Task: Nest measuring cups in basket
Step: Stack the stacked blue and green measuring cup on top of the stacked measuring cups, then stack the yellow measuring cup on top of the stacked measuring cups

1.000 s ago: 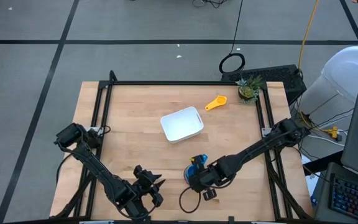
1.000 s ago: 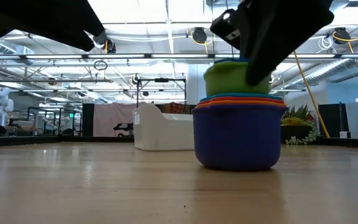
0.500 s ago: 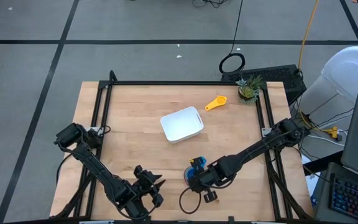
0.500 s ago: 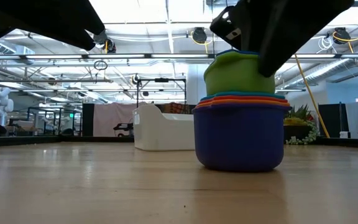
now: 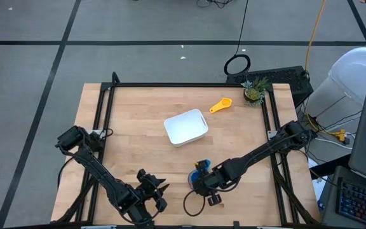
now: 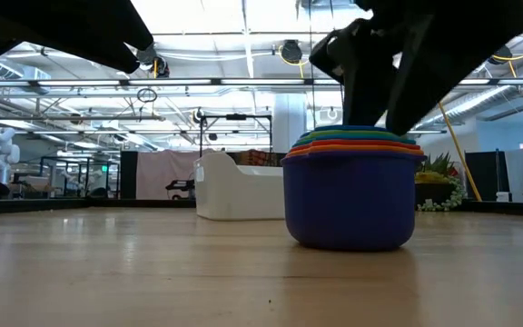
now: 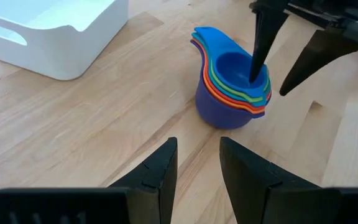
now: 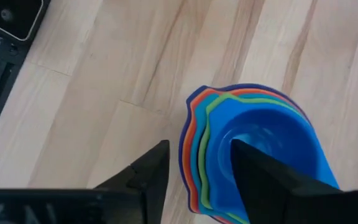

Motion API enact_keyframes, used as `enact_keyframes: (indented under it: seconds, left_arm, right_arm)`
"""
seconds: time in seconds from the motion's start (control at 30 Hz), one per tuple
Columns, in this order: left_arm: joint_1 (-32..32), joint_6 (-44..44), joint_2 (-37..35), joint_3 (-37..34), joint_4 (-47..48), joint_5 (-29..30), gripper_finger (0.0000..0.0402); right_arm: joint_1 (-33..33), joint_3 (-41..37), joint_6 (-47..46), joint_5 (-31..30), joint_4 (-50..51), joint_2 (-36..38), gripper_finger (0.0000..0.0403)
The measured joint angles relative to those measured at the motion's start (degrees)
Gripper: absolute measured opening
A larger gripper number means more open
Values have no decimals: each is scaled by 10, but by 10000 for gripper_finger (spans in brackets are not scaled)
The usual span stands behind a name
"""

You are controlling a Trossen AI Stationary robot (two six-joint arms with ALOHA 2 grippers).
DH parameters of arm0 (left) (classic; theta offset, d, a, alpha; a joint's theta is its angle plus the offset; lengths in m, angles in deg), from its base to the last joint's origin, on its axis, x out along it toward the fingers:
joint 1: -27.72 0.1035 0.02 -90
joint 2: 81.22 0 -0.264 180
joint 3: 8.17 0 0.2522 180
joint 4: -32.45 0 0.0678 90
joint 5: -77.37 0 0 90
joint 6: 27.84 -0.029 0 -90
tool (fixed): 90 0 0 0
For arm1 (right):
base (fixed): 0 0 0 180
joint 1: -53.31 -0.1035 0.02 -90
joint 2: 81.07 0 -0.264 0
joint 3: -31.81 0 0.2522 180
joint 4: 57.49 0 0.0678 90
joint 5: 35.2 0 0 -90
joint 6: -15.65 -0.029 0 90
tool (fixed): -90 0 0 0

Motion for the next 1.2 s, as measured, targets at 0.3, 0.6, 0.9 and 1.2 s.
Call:
enact_keyframes:
  seconds: [0.3,0.6,0.9,1.2]
  left_arm:
    - [0,-3,0,0,0,0,122]
    - [0,0,0,0,-4,0,122]
    - [0,-1,0,0,-7,0,122]
    - [1,-12,0,0,-42,4,122]
  right_arm:
    - [0,-10,3,-1,-3,8,171]
    - [3,-10,10,-41,32,77,171]
    - [77,-13,52,-259,192,200,171]
    - [313,-114,171,-201,102,239,171]
